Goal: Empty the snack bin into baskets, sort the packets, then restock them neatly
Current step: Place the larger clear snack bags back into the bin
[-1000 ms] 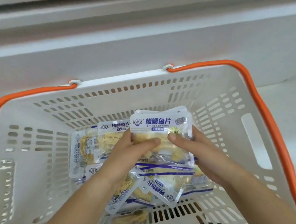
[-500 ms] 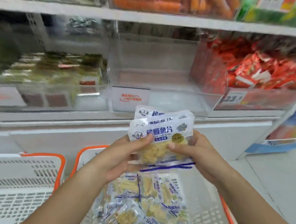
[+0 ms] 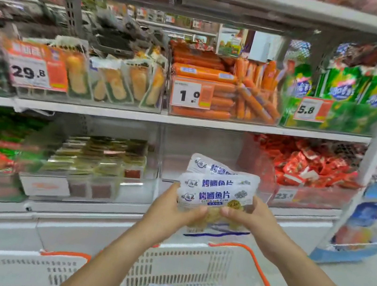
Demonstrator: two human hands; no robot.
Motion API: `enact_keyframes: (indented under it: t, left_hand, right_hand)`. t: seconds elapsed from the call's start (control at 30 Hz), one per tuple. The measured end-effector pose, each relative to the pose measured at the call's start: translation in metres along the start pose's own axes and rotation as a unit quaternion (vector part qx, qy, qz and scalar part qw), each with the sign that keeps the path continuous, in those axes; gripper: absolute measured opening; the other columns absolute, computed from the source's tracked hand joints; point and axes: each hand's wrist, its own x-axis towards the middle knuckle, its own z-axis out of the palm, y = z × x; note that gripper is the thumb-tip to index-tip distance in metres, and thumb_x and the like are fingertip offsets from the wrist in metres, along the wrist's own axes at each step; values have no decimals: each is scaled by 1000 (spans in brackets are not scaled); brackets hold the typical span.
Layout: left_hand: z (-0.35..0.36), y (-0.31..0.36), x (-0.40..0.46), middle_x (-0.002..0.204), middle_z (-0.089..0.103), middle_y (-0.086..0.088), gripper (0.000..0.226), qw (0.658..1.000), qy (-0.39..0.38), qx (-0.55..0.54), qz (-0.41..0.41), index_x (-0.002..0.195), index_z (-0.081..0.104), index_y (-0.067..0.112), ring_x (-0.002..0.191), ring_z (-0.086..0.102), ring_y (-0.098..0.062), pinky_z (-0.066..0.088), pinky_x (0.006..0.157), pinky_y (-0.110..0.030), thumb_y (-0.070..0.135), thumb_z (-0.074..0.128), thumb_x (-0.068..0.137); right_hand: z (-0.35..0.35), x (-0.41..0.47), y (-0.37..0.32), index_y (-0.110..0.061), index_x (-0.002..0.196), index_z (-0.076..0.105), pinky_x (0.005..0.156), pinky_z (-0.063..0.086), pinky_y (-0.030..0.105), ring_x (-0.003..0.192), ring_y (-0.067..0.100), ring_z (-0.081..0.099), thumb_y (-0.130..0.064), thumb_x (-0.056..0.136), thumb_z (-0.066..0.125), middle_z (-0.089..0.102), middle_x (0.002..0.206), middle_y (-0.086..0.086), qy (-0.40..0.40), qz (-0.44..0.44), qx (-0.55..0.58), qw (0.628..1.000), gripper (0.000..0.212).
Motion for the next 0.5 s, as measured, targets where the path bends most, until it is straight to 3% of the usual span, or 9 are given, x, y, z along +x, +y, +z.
enact_keyframes:
  t: [0.07,0.13,0.23,0.33,0.43,0.5]
  left_hand:
    - [-15,3,19,122,55,24,56,996,-20,89,14,124,48,33,111,53,3,41,91,-17,48,74,76]
    - [-36,-5,45,133,40,19,68,976,14,216,6,138,38,28,125,40,-3,33,99,-20,52,67,81]
    - [-65,-24,84,149,37,-2,67,927,100,362,-12,144,36,17,136,33,-20,29,109,-32,52,55,89]
    - [-68,-37,111,145,43,-8,69,934,144,318,-73,147,27,15,129,44,-27,41,98,-36,49,50,92]
    - [-55,-45,129,141,47,-13,72,942,152,282,-98,152,9,19,118,53,-33,47,90,-39,23,51,94]
    - [-44,-48,135,149,38,-11,84,951,154,251,-94,153,1,23,120,51,-33,48,90,-38,3,48,87]
  right_hand:
    - [-4,16,1,-12,105,65,78,56,29,89,20,71,-17,62,76,75,96,4,26,-11,5,1000,44]
    - [-13,34,2,-10,108,63,84,56,36,91,25,71,-20,60,79,75,97,7,66,-17,11,998,51]
    - [-27,62,-5,-12,103,61,76,55,24,83,11,71,-11,66,85,74,91,4,126,-43,-15,991,44]
    - [-36,97,-11,-21,99,62,73,49,11,80,-5,67,1,73,77,70,93,-11,124,-93,-79,985,38]
    - [-35,133,-6,-30,102,64,87,50,25,95,4,67,-9,72,81,73,99,-10,84,-99,-156,979,41]
    - [-31,153,4,-38,100,65,91,51,33,98,9,67,-22,66,82,73,100,-10,70,-86,-177,978,41]
